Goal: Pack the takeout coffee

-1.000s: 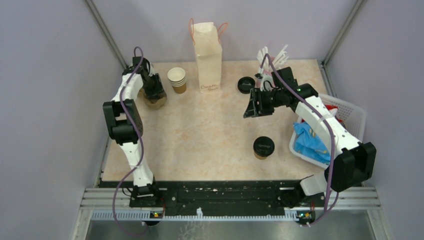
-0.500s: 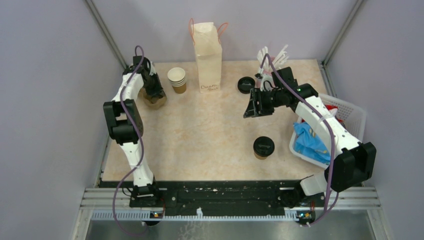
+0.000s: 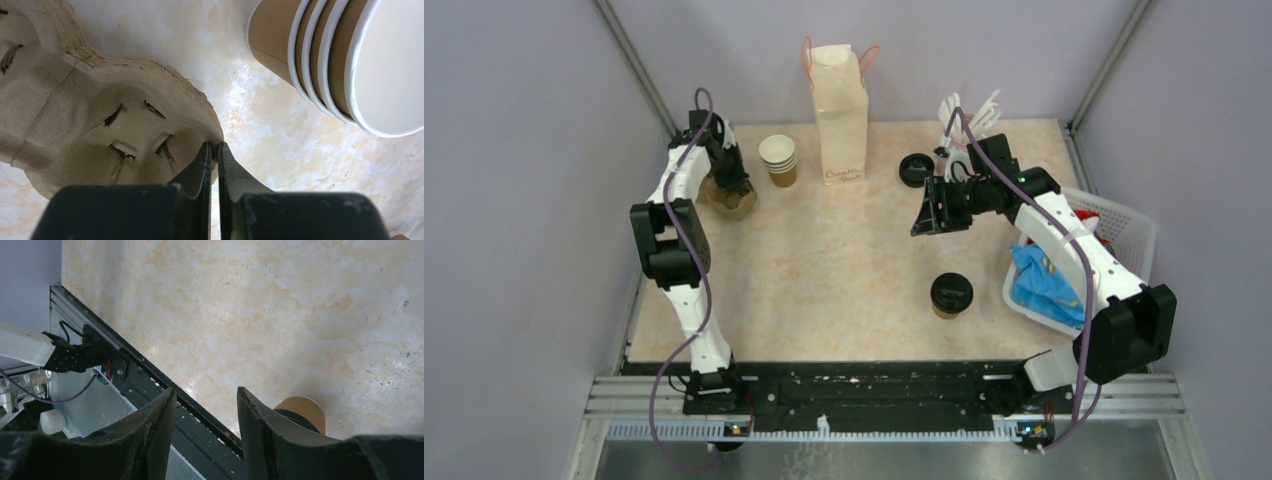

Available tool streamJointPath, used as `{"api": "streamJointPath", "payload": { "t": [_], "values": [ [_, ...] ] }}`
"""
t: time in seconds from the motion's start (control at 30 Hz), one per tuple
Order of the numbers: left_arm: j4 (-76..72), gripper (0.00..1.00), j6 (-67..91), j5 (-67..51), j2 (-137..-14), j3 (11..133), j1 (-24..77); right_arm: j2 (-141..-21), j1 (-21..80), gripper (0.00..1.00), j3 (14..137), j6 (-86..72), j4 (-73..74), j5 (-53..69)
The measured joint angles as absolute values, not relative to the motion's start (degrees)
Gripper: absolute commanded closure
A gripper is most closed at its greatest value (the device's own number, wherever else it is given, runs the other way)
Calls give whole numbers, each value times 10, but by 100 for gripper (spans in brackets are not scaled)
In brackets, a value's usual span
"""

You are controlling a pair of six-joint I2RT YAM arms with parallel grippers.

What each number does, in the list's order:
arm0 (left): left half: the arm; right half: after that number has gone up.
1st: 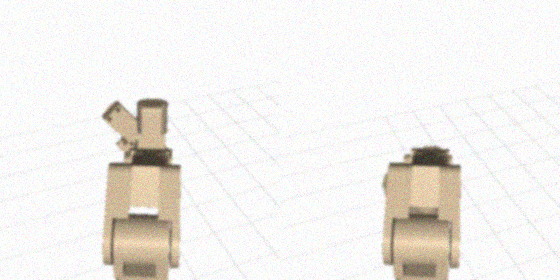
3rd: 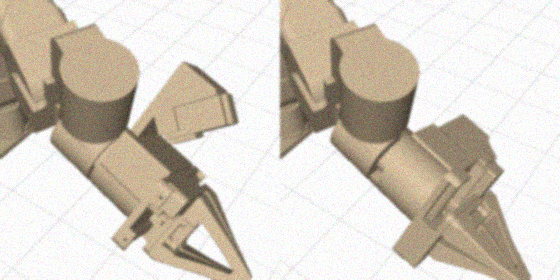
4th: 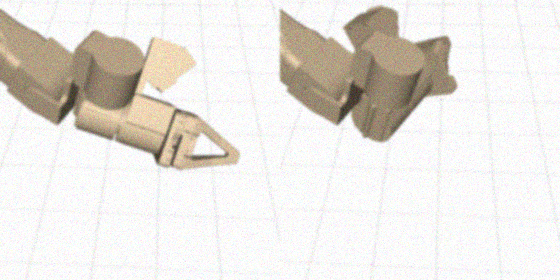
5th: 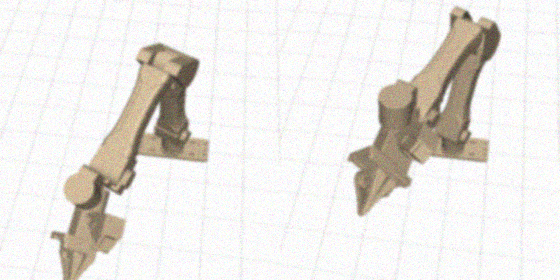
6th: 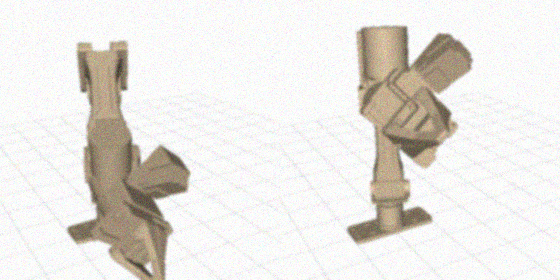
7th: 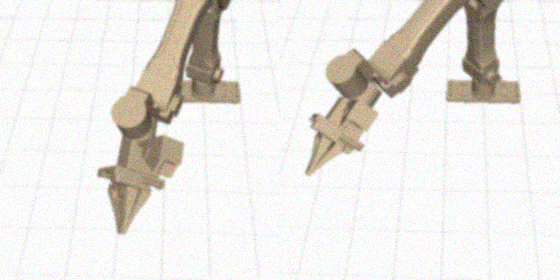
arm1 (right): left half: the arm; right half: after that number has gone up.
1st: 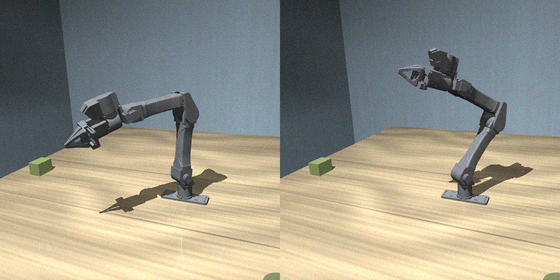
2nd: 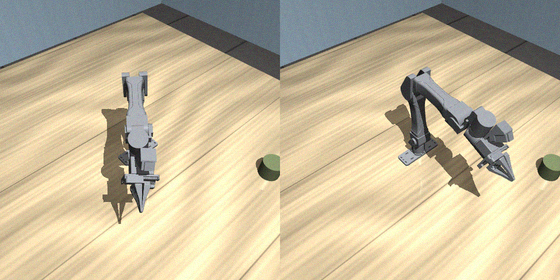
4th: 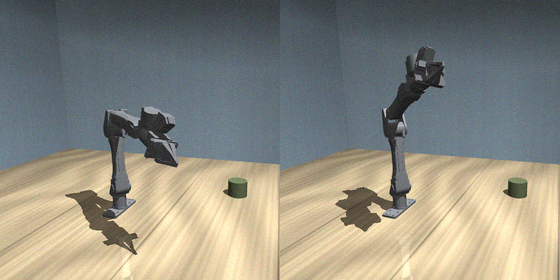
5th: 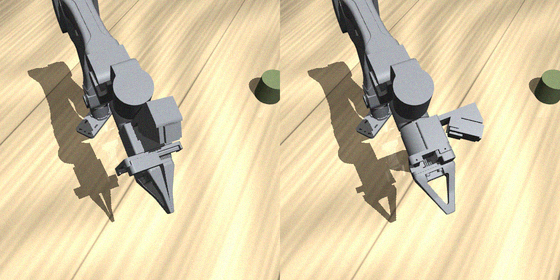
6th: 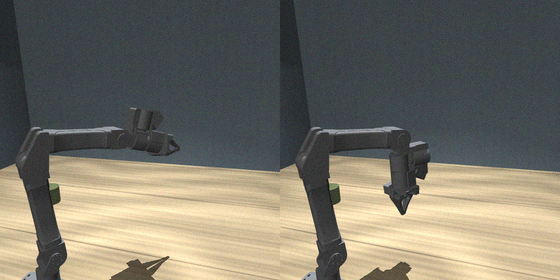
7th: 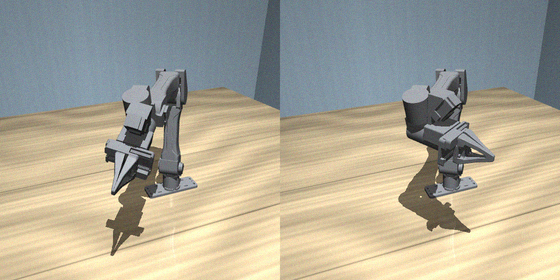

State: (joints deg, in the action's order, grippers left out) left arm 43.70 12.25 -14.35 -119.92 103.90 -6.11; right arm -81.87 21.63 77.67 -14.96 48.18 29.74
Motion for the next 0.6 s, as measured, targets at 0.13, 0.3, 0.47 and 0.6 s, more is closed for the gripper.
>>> {"api": "streamJointPath", "payload": {
  "t": [0.13, 0.3, 0.47, 0.6],
  "values": [
    [441, 98, 114, -143, -1199, 1042, -61, -819, 216, 52, 777, -150, 482, 297],
    [460, 97, 103, -143, -1196, 1055, -61, -819, 216, 52, 777, -150, 482, 298],
    [490, 98, 101, -135, -1183, 1083, -60, -819, 216, 52, 777, -150, 482, 299],
    [503, 99, 100, -121, -1163, 1091, -56, -819, 216, 52, 777, -150, 482, 299]
  ]
}}
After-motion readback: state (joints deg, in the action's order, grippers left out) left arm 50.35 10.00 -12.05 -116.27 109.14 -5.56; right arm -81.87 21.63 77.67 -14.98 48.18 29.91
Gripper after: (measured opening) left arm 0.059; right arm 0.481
